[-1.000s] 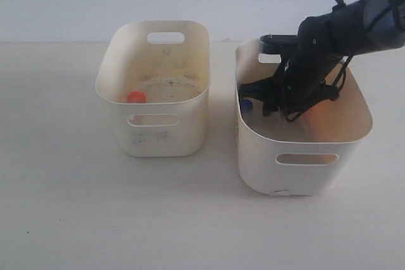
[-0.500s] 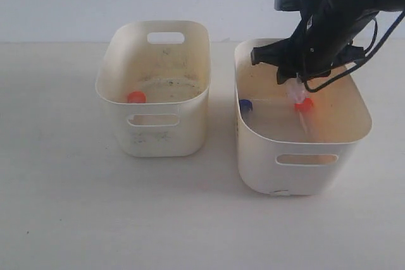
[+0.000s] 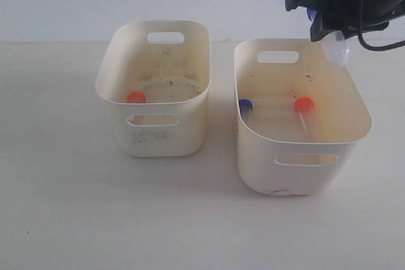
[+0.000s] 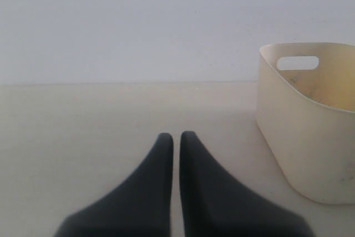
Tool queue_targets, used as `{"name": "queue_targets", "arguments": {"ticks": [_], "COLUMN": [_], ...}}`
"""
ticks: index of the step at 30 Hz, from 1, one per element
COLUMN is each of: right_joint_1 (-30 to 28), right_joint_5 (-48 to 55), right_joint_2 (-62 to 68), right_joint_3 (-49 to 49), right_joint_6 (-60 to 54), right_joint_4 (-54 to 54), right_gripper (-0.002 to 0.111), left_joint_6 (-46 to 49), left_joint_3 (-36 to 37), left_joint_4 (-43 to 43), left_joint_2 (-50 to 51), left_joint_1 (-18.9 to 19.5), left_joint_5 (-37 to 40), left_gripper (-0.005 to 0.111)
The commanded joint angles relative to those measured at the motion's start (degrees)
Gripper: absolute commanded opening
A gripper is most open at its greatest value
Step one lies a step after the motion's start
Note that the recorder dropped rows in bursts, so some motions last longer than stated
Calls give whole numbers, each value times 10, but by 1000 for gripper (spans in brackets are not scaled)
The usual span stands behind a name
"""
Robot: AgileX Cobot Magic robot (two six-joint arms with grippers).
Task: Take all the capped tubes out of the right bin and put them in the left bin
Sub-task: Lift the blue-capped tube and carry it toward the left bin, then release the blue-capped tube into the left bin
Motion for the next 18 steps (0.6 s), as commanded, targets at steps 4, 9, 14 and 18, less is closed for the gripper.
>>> {"name": "queue_targets", "arguments": {"ticks": [4,9,14,18], "right_joint_1": [5,78,147,165], "right_joint_5": [-57,-177,-294,-316], "right_joint_2": [-17,-6,55,116], "right_joint_3": [2,2,2,-14], "right_joint_6": [-103,-124,-123,-124], "right_joint_4": [170,215,228,228], "right_gripper": [0,0,0,0], "left_joint_6": [-2,-2,-2,-2], "left_joint_3": [-1,-1,-1,-1], "left_joint_4": [-2,-2,-2,-2], "left_joint_2": [2,2,2,2], "left_joint_1": [-4,-4,-4,-4], "left_joint_5": [-4,-4,-4,-4], "left_gripper": [4,4,4,4]}}
